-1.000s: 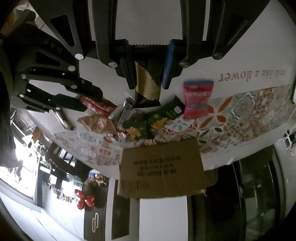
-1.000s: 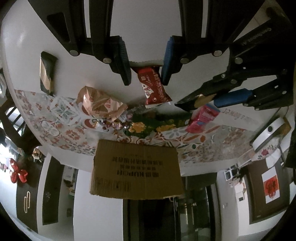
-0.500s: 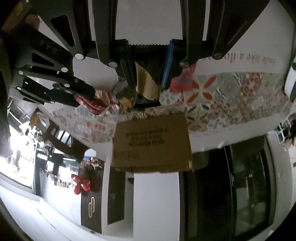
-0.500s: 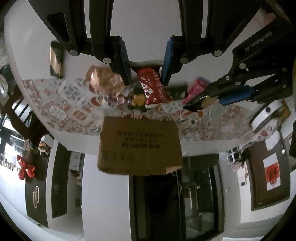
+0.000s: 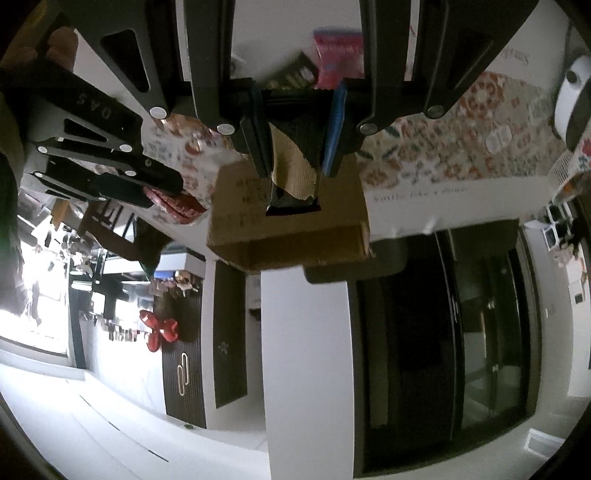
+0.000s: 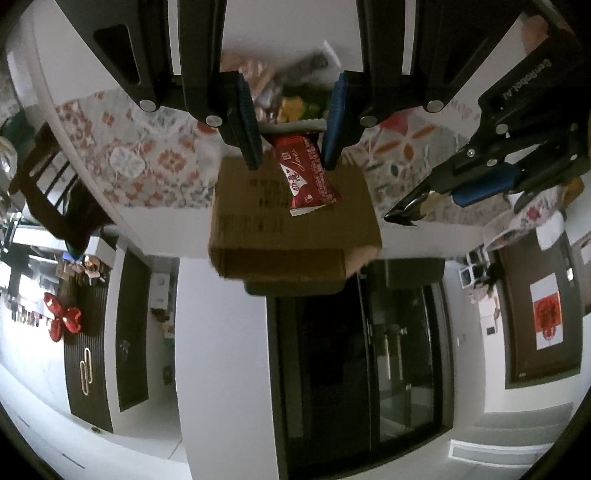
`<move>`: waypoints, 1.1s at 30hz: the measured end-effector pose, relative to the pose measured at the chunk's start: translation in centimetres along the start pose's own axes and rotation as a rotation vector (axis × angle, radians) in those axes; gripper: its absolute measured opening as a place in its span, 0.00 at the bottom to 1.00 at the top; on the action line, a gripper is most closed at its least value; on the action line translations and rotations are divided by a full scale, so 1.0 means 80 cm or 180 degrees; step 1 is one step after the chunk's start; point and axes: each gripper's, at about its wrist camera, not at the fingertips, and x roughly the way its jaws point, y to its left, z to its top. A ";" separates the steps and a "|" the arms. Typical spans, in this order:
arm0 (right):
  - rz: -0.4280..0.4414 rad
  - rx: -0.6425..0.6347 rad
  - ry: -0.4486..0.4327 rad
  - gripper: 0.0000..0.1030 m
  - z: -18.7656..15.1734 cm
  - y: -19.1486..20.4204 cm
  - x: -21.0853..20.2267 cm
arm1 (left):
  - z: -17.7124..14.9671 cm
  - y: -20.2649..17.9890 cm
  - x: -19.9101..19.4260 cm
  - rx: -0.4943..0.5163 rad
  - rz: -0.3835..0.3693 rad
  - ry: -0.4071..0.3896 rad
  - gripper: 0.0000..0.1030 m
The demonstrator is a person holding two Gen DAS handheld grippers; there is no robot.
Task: Organize snacks
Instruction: 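Carry both snacks over the cardboard box and open both tools to drop them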
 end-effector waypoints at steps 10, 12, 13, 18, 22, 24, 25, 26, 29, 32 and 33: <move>-0.0063 -0.0122 -0.0237 0.34 0.058 -0.004 0.026 | 0.054 0.011 0.026 0.0111 0.0096 -0.0203 0.28; -0.0067 -0.0127 -0.0264 0.34 0.070 -0.006 0.034 | 0.066 0.014 0.035 0.0114 0.0091 -0.0214 0.28; -0.0073 -0.0128 -0.0268 0.34 0.076 -0.008 0.039 | 0.073 0.016 0.041 0.0113 0.0085 -0.0217 0.28; -0.0092 -0.0135 -0.0290 0.34 0.103 -0.015 0.061 | 0.100 0.023 0.067 0.0140 0.0093 -0.0211 0.28; -0.0096 -0.0175 -0.0231 0.34 0.123 -0.020 0.087 | 0.122 0.027 0.094 0.0149 0.0087 -0.0171 0.28; -0.0106 -0.0186 -0.0191 0.34 0.130 -0.022 0.102 | 0.131 0.030 0.108 0.0146 0.0087 -0.0136 0.28; -0.0111 -0.0193 -0.0169 0.34 0.133 -0.023 0.107 | 0.137 0.031 0.118 0.0140 0.0082 -0.0102 0.28; -0.0124 -0.0190 -0.0146 0.34 0.136 -0.025 0.114 | 0.141 0.032 0.125 0.0135 0.0079 -0.0079 0.28; -0.0125 -0.0158 -0.0036 0.34 0.145 -0.032 0.138 | 0.149 0.035 0.150 0.0119 0.0060 0.0015 0.28; -0.0077 -0.0100 0.0125 0.34 0.153 -0.041 0.163 | 0.152 0.038 0.178 0.0062 -0.0023 0.0165 0.28; -0.0070 -0.0083 0.0171 0.34 0.154 -0.043 0.169 | 0.154 0.040 0.187 0.0042 -0.0072 0.0219 0.28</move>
